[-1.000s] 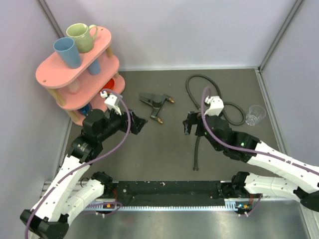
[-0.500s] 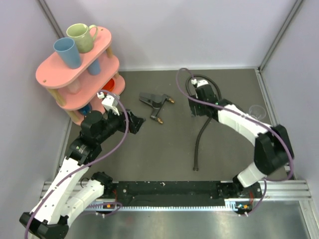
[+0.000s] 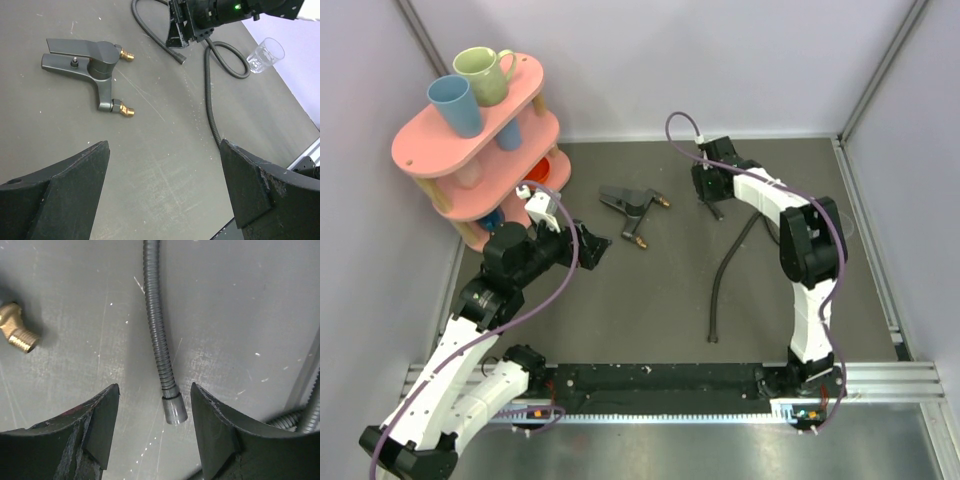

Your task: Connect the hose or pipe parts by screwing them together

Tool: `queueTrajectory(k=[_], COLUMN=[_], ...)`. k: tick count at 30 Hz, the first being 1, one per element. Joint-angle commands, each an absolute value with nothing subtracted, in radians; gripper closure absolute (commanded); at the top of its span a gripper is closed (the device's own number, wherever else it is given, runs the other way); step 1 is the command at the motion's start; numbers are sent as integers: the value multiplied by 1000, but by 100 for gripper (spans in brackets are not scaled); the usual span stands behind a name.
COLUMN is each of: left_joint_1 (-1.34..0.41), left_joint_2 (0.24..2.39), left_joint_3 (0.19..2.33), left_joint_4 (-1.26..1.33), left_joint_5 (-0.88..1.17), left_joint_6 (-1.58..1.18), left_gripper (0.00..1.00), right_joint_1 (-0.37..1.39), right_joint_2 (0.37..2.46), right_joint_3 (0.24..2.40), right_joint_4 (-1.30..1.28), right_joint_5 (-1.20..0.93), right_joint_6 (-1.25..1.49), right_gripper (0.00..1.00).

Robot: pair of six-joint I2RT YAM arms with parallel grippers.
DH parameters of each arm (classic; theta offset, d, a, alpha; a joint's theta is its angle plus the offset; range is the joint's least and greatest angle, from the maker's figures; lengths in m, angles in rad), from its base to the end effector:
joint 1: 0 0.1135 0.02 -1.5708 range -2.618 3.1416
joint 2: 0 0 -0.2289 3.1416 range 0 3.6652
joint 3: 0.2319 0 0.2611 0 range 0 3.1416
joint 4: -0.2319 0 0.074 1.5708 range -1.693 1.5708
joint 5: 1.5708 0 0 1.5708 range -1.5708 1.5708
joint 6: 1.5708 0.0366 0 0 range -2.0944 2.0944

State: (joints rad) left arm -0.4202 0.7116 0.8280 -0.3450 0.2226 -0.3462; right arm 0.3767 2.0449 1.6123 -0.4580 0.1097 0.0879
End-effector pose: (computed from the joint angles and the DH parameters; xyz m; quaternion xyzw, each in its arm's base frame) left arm 0.1783 -0.0885 0.3272 0.0978 0.7752 -0.3117 0.5407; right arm 0.4197 0.1617 0.1793 -0.1173 0.9341 0.0264 0.3360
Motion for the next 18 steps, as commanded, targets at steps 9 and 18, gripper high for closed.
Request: queueTrajectory(k=[9, 18], left_joint_1=[-419, -419], left_joint_2=[718, 722], left_joint_3=[828, 825], left_joint_4=[-330, -345], left_joint_5=[203, 152], left_joint_6=[-370, -390], left_gripper=[5, 8], right_joint_1=[371, 371], right_joint_2=[2120, 2069], right_joint_3=[1655, 1609], right_joint_4=[-541, -571], right_joint_5=[160, 120], right_joint_6=[95, 198], right_gripper=[48, 83])
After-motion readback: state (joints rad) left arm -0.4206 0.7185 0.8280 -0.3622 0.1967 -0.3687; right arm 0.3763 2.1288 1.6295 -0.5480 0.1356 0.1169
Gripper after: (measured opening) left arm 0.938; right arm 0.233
